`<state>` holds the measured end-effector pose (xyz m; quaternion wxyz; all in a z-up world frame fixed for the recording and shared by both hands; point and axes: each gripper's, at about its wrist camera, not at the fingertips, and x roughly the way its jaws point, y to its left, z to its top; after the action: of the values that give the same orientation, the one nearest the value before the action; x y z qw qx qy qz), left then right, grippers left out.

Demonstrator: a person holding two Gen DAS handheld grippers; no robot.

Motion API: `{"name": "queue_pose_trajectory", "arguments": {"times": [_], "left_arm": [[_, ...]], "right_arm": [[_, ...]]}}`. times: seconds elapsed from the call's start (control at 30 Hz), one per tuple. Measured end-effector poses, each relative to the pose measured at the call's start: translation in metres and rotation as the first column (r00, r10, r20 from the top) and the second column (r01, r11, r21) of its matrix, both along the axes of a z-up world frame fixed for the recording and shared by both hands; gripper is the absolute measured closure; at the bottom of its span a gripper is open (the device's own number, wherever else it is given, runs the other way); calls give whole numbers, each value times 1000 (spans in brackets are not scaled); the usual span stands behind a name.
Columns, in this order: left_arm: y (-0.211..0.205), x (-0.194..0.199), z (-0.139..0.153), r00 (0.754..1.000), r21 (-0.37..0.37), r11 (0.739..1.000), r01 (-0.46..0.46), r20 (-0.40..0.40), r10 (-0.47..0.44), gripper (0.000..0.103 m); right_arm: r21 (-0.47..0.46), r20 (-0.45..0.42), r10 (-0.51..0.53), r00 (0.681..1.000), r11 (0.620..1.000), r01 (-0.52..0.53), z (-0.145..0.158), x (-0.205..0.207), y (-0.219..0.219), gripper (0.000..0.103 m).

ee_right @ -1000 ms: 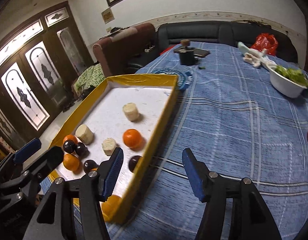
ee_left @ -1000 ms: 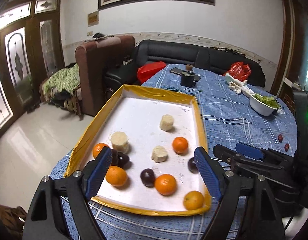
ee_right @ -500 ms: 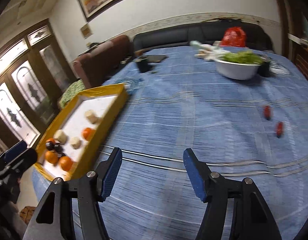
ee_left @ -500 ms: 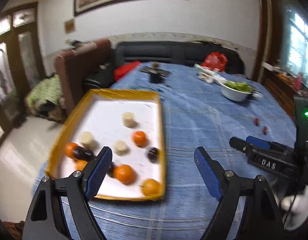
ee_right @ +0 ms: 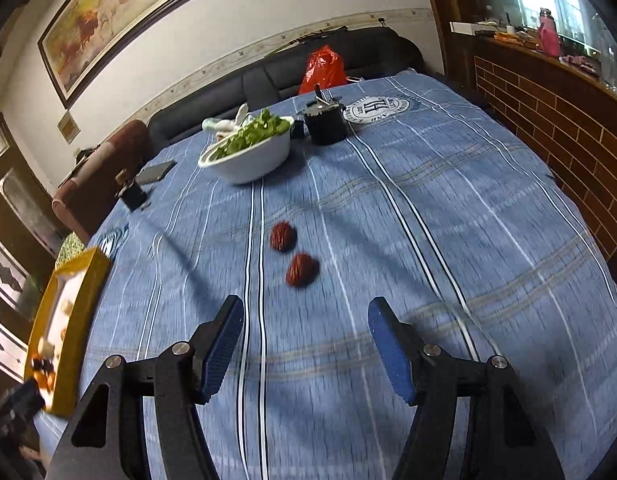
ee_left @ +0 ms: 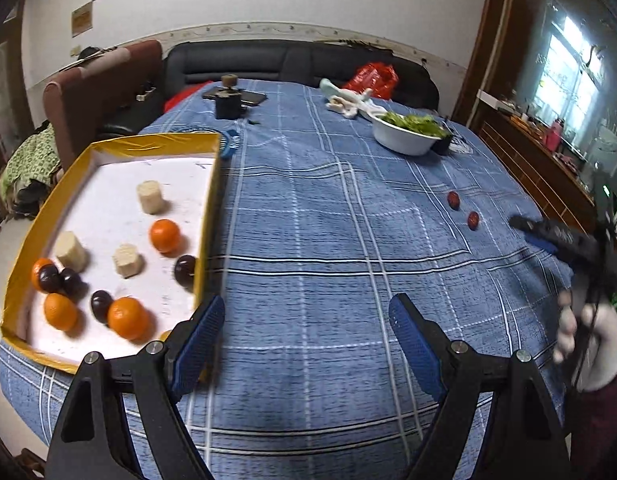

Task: Organize fruits
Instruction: 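Move both tools back toward the two red dates on the cloth, then grasp a red date with the right tool while the left tool grasps the other date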

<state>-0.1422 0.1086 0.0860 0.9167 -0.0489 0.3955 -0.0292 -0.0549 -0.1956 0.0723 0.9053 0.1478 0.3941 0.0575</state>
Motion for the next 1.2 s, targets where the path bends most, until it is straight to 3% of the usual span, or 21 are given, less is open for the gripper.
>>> {"name": "queue_pose_trajectory", "arguments": {"times": [0.1,0.17,0.27,0.47,0.67,0.83,1.03,1.1,1.2], "left_arm": [[-10,8,6,1000,-1,1000,26,-5,-26,19],[-14,15,13,999,-1,999,40,-2,-40,19],[-27,30,28,997,13,997,75,17,-76,19],[-65,76,34,989,24,989,146,23,-146,20],[-99,138,16,982,-32,983,178,-49,-180,20],[-132,175,2,971,-43,976,214,-97,-217,20],[-183,210,-27,944,-20,955,297,-142,-297,20],[-199,220,-41,934,3,947,322,-163,-317,36],[-215,230,-56,923,27,938,346,-187,-335,45]], "right_arm": [[-41,-15,33,999,999,-34,-7,24,14,36],[-105,-33,27,999,994,-30,-14,39,27,48],[-155,-57,13,998,988,-22,-25,49,35,48],[-110,-79,19,997,994,-28,-39,53,24,50],[-95,-88,27,996,995,-36,-44,55,17,84],[-13,-100,-6,995,1000,5,-42,48,-1,85],[41,-50,-27,998,999,29,-28,42,-17,84],[39,-48,-41,998,998,43,-27,42,-19,84],[65,-56,-42,998,997,45,-28,43,-23,84]]}}
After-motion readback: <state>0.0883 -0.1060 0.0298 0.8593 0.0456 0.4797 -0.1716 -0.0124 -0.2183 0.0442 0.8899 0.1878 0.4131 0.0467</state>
